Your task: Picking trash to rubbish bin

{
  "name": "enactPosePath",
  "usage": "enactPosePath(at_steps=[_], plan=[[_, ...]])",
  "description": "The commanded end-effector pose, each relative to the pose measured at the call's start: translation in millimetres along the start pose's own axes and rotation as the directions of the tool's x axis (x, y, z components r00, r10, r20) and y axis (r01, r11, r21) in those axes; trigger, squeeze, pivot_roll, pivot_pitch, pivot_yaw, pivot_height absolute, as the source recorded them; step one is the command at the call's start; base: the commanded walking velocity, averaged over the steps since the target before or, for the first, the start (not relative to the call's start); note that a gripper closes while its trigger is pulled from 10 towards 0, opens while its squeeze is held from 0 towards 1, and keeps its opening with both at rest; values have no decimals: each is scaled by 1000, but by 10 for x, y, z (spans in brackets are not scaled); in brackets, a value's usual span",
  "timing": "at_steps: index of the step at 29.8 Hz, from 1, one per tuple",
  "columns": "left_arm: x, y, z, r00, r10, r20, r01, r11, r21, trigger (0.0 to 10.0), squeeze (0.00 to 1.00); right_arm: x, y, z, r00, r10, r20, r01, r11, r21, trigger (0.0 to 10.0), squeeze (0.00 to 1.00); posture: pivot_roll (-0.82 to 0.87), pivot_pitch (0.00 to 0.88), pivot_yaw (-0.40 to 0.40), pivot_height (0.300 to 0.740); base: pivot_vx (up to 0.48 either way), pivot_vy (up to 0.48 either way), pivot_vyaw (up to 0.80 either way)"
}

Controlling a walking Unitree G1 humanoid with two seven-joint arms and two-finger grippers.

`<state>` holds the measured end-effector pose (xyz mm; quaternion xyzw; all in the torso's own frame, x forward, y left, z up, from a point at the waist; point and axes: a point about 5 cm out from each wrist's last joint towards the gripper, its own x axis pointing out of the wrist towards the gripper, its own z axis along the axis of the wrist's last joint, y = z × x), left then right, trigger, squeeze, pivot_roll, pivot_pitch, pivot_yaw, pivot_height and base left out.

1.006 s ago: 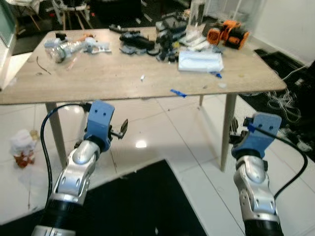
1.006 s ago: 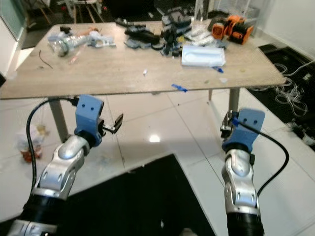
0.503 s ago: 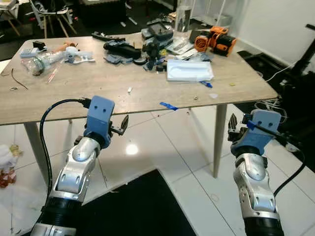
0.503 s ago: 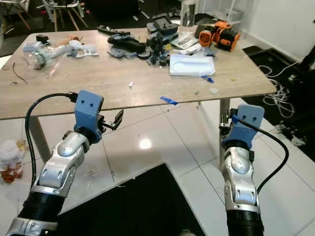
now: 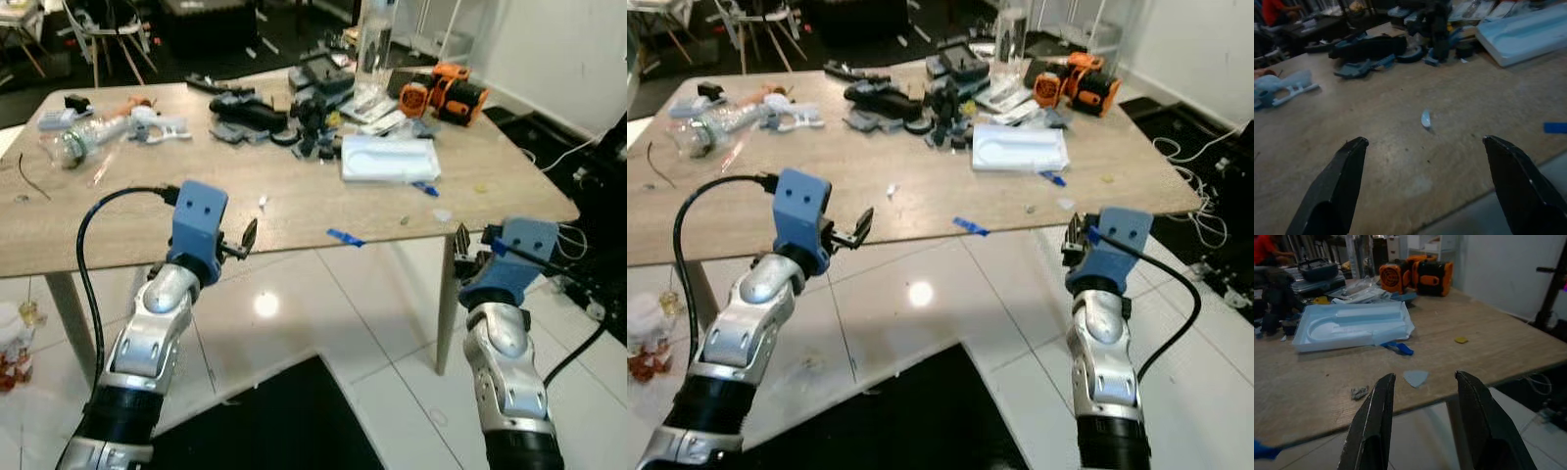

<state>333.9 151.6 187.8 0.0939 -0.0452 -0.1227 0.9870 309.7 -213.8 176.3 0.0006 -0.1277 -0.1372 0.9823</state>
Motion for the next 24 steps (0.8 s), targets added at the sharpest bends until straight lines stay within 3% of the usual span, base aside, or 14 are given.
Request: enactPosePath(at_steps=[1, 24], plan=[[-13, -5, -40, 1000, -5, -19, 5, 1000, -4, 10000, 0, -15, -29, -11, 1000, -12, -9, 12, 1000, 3, 10000, 0, -28, 144, 72, 740, 371, 0, 0], [-10, -10, -31, 1000, -10, -20, 10, 1000, -7, 10000, 0, -12, -13, -9, 1000, -12, -11, 12, 1000, 10, 10000, 0, -28, 150, 73, 740, 376, 0, 0]])
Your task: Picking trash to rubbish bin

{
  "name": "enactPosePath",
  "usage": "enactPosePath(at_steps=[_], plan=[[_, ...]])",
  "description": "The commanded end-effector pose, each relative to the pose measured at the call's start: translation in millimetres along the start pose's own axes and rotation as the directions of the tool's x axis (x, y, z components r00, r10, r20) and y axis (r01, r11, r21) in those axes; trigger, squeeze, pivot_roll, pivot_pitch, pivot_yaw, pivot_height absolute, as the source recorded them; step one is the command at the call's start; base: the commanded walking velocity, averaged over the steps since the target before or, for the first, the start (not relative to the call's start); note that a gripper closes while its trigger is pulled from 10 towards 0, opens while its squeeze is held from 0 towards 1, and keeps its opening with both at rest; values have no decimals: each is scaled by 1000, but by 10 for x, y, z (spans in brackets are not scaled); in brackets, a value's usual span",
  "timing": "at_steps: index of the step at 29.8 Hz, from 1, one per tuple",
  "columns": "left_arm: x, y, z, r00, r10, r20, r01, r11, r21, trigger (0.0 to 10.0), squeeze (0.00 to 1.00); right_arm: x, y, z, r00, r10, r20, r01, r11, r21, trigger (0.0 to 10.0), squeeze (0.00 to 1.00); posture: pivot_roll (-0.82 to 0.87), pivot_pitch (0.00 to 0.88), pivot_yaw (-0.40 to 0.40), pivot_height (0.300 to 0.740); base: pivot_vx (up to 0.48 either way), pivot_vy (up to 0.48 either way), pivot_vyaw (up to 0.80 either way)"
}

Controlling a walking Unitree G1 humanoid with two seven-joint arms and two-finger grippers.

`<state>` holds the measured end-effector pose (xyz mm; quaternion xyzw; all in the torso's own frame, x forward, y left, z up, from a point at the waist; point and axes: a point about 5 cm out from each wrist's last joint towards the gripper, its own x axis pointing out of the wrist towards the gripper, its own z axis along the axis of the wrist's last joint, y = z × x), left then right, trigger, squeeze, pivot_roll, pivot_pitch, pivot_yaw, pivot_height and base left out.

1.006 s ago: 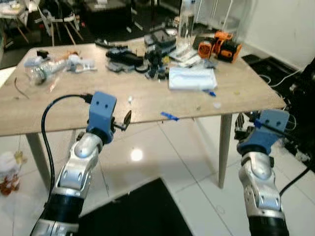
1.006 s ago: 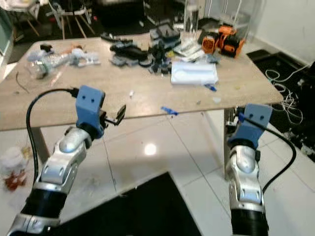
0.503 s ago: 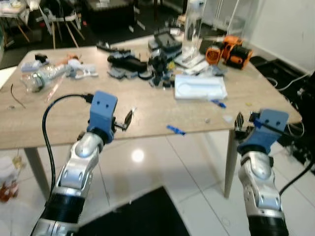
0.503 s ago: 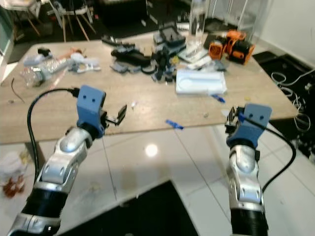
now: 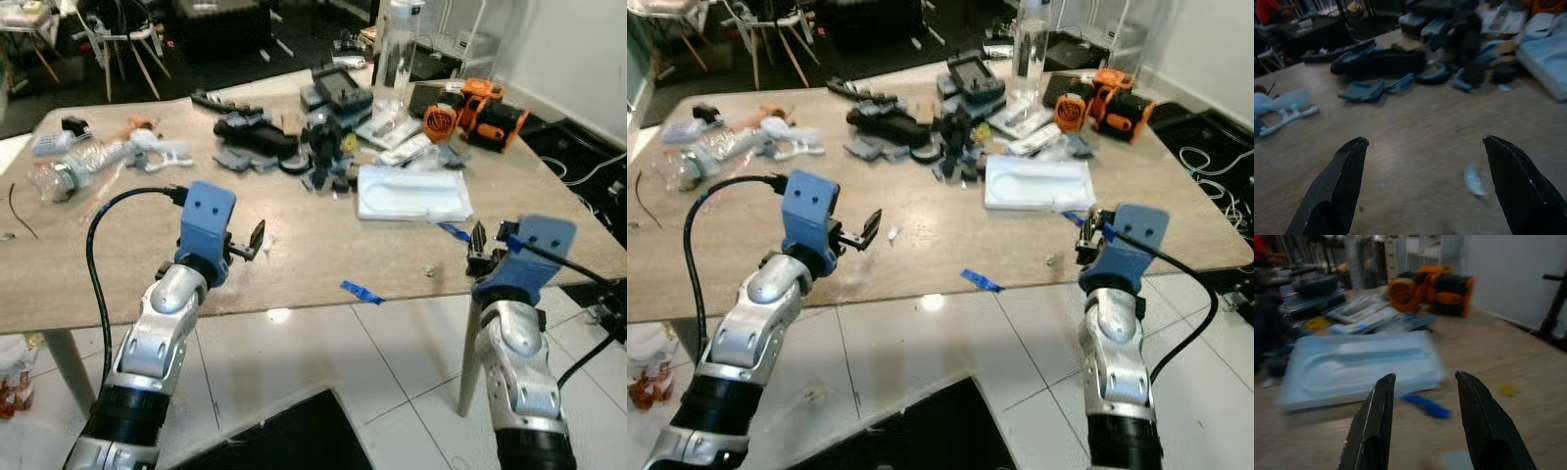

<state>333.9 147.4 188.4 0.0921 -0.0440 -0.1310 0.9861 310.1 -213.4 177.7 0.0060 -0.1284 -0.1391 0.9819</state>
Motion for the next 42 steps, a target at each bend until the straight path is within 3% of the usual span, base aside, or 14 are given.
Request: enactPosePath(at_steps=[1, 27, 33, 42], plan=[[-20, 29, -43, 1000, 6, -19, -6, 1000, -3, 10000, 0, -19, -19, -22, 1000, -7, -11, 7, 1000, -1, 10000, 0, -28, 150, 73, 740, 379, 0, 0], [-19, 36, -45, 1000, 2, -23, -2, 1000, 3, 10000, 0, -66, 11, -61, 1000, 2, -30, -2, 1000, 4, 10000, 0, -24, 150, 78, 740, 375, 0, 0], [-49, -51, -4, 997, -79, 18, 79, 997, -11, 10000, 0, -131, 126, -110, 995, 84, -60, -86, 996, -26, 10000, 0, -21, 141, 81, 740, 44, 0, 0], [-70, -99, 39, 990, -129, 51, 131, 991, -23, 10000, 0, -252, 334, -33, 968, 249, -20, -250, 967, -54, 10000, 0, -21, 134, 85, 740, 0, 0, 0]])
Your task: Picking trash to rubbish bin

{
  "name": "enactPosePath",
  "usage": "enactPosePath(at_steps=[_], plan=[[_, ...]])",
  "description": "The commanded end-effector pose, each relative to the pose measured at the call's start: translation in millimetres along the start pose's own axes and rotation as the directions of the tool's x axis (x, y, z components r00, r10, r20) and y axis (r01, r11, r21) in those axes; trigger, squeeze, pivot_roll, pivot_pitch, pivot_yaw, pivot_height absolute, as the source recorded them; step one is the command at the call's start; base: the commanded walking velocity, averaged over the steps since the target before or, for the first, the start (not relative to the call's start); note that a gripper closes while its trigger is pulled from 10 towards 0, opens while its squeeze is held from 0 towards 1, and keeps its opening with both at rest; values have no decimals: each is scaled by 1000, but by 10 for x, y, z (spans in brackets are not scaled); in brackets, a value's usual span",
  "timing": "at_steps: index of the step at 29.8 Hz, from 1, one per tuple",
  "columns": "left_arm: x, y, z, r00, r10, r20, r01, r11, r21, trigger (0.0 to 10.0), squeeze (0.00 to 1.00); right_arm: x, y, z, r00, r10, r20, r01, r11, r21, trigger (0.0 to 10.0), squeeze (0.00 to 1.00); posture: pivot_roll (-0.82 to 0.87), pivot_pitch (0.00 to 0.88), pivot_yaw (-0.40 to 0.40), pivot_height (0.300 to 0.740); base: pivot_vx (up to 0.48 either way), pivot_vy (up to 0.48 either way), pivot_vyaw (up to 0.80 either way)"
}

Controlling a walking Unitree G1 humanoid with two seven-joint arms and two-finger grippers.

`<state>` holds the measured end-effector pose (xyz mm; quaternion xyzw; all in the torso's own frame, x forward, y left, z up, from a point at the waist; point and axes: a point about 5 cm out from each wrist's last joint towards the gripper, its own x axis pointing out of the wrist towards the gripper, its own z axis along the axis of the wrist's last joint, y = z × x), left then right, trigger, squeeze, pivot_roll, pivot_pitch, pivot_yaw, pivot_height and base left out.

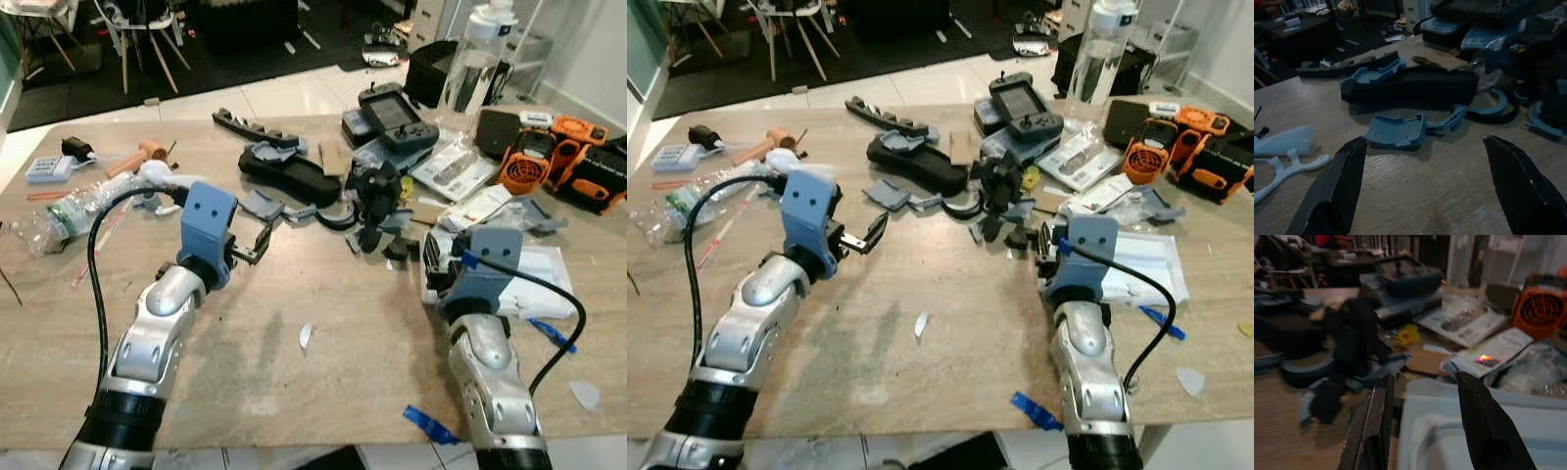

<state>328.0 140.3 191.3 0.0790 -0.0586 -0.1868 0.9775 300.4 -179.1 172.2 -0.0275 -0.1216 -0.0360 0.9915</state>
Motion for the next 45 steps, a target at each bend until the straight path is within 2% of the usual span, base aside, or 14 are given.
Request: enactPosePath(at_steps=[1, 2, 3, 4, 13, 14, 16, 17, 24, 25, 28, 42, 44, 45], plan=[[-32, -25, -8, 1000, -22, 7, 22, 1000, -1, 10000, 0, -45, 44, -10, 999, 38, -6, -38, 999, -15, 10000, 0, -21, 134, 85, 740, 0, 0, 0], [-32, -36, -4, 999, -32, 11, 32, 999, -3, 10000, 0, -53, 67, 8, 998, 57, 5, -57, 998, -15, 10000, 612, -21, 133, 86, 740, 0, 0, 0], [-32, -48, 0, 999, -42, 14, 42, 999, -5, 10000, 0, -60, 85, 24, 998, 69, 12, -68, 998, -17, 10000, 996, -21, 133, 86, 740, 0, 0, 0], [-32, -60, 3, 999, -51, 17, 52, 999, -9, 10000, 0, -69, 100, 37, 997, 76, 19, -76, 997, -13, 10000, 1000, -21, 133, 85, 740, 0, 0, 0], [-40, -118, 4, 995, -102, 20, 103, 995, -17, 10000, 0, -97, 57, -154, 995, 38, -93, -39, 999, -7, 10000, 1000, -22, 144, 94, 740, 0, 0, 0], [-35, -140, 13, 992, -120, 26, 120, 992, -22, 10000, 0, -90, 49, -194, 993, 45, -112, -46, 999, -5, 10000, 769, -21, 146, 95, 740, 0, 0, 0], [-31, -155, 21, 991, -132, 31, 132, 991, -26, 10000, 0, -84, 43, -216, 991, 49, -123, -50, 999, -5, 10000, 769, -19, 149, 95, 740, 0, 0, 0], [-27, -183, 35, 987, -157, 41, 159, 987, -39, 10000, 0, -72, 30, -240, 990, 50, -135, -50, 999, -2, 10000, 0, -19, 150, 98, 740, 0, 0, 0], [-95, -511, 174, 890, -434, 140, 447, 891, -81, 10000, 0, 3, -61, -352, 981, 14, -191, -17, 1000, -13, 10000, 0, -19, 155, 103, 740, 0, 0, 0], [-125, -615, 213, 845, -509, 161, 526, 846, -86, 10000, 0, 18, -67, -405, 977, 19, -214, -22, 1000, -13, 10000, 0, -18, 156, 103, 740, 0, 0, 0], [-181, -718, 235, 783, -599, 168, 616, 783, -80, 10000, 0, 44, -53, -453, 970, 32, -243, -34, 999, -3, 10000, 0, -15, 158, 106, 740, 0, 0, 0], [-230, -740, 241, 746, -648, 154, 663, 745, -76, 10000, 0, 101, 44, -514, 950, 86, -301, -65, 995, 79, 10000, 0, -12, 161, 107, 740, 0, 0, 0], [-239, -744, 243, 741, -653, 154, 668, 740, -75, 10000, 0, 102, 55, -507, 951, 91, -296, -64, 993, 99, 196, 0, -12, 163, 109, 740, 0, 0, 0], [-243, -748, 246, 738, -657, 155, 672, 737, -77, 10000, 0, 101, 55, -506, 951, 90, -295, -61, 992, 107, 0, 0, -12, 163, 109, 740, 0, 0, 0]])
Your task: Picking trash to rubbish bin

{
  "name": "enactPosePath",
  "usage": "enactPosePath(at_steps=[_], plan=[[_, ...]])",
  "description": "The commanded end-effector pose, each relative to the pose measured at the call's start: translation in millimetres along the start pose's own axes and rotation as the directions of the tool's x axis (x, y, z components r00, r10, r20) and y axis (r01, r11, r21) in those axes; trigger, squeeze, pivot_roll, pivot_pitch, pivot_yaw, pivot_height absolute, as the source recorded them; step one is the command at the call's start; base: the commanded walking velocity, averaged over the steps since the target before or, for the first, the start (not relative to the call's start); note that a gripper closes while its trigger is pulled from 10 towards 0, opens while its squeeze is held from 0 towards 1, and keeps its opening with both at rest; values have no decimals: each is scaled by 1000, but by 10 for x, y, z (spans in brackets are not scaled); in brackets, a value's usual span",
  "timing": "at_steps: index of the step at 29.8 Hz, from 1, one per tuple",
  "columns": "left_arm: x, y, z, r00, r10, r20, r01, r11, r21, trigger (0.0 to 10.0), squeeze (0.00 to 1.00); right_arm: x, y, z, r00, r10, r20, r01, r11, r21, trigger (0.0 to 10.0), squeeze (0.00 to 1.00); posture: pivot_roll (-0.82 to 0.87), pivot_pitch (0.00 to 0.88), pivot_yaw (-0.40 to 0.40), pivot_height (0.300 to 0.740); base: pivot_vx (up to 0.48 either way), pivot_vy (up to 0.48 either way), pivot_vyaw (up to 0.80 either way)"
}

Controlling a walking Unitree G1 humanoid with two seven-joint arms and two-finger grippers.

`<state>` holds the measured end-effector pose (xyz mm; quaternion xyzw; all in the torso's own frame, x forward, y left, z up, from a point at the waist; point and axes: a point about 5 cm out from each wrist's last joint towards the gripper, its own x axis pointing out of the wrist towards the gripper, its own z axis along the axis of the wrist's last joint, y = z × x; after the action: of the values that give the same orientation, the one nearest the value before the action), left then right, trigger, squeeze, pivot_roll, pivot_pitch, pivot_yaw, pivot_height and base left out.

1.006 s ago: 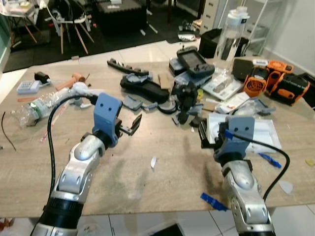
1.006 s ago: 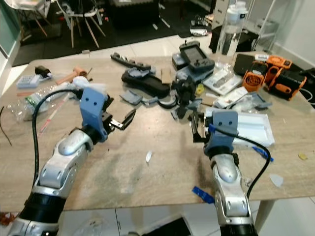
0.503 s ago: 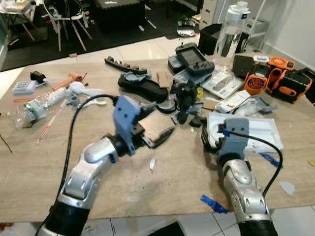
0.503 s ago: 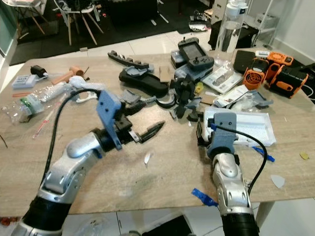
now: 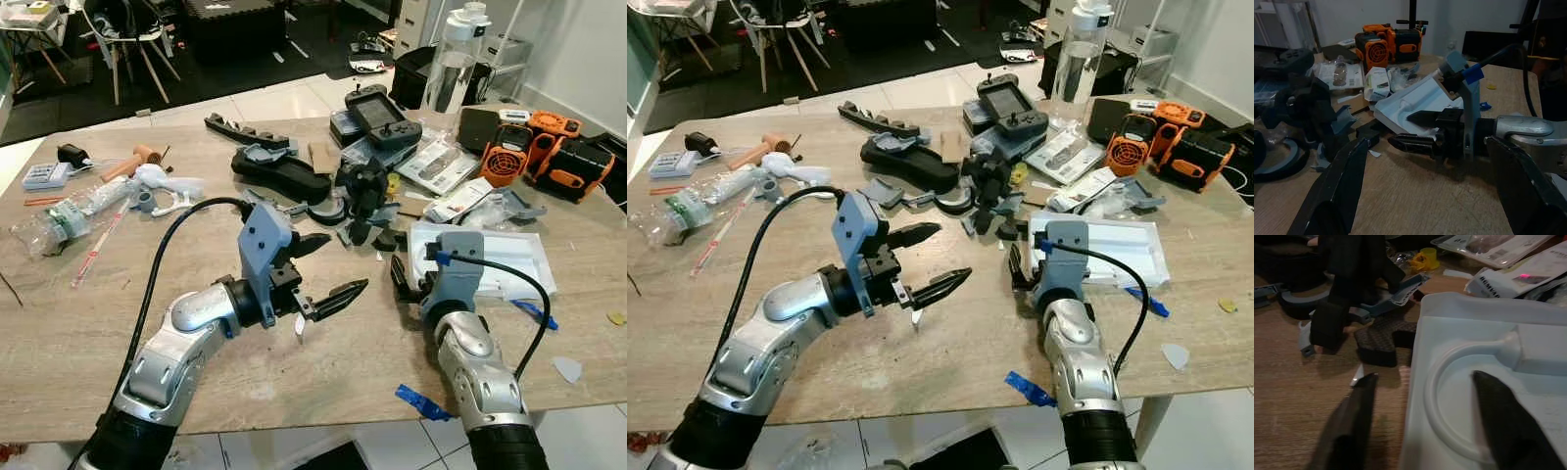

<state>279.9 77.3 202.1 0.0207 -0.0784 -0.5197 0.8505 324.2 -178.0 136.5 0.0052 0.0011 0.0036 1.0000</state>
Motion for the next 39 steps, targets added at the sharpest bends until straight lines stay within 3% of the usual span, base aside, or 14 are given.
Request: enactPosePath(at_steps=[1, 11, 25, 28, 31, 32, 33, 34, 38, 39], plan=[[-23, -42, -12, 1000, -26, -10, 26, 1000, -8, 10000, 0, -15, 4, -112, 998, 2, -57, 0, 999, 33, 0, 0, -12, 163, 109, 740, 0, 0, 0], [-40, -47, -4, 999, -42, -10, 41, 999, -24, 10000, 0, -26, 23, -75, 999, -8, -42, 11, 997, 74, 0, 0, -9, 168, 113, 740, 0, 0, 0], [-53, -31, 5, 999, -34, -2, 34, 999, -35, 10000, 0, -38, 195, 90, 1000, 25, 9, -26, 992, 120, 0, 0, -16, 169, 107, 740, 0, 0, 0], [-83, 38, 68, 999, 3, 39, -1, 998, -62, 10000, 0, -9, 367, 363, 993, 72, 96, -88, 980, 177, 0, 0, -14, 170, 103, 740, 0, 0, 0], [-104, 88, 109, 997, 43, 69, -38, 996, -79, 10000, 0, 2, 427, 537, 981, 100, 169, -132, 972, 193, 0, 0, -13, 170, 103, 740, 0, 0, 0], [-140, 177, 157, 985, 133, 110, -121, 987, -106, 10000, 0, -14, 488, 756, 953, 147, 264, -197, 965, 173, 3843, 0, -9, 167, 101, 740, 0, 0, 0], [-140, 177, 157, 985, 133, 110, -121, 987, -106, 10000, 0, -14, 488, 756, 953, 147, 264, -197, 965, 173, 3843, 0, -9, 167, 101, 740, 0, 0, 0], [-168, 222, 172, 976, 176, 126, -162, 980, -117, 10000, 0, -23, 504, 848, 941, 159, 300, -214, 964, 160, 10000, 0, -10, 166, 101, 740, 0, 0, 0], [-238, 299, 164, 953, 269, 137, -255, 961, -107, 10000, 0, -42, 514, 932, 926, 178, 334, -223, 970, 100, 10000, 0, -15, 146, 96, 740, 0, 0, 0], [-274, 358, 150, 933, 334, 130, -325, 942, -89, 10000, 0, -50, 518, 965, 917, 197, 346, -229, 972, 53, 10000, 0, -15, 142, 89, 740, 0, 0, 0]])
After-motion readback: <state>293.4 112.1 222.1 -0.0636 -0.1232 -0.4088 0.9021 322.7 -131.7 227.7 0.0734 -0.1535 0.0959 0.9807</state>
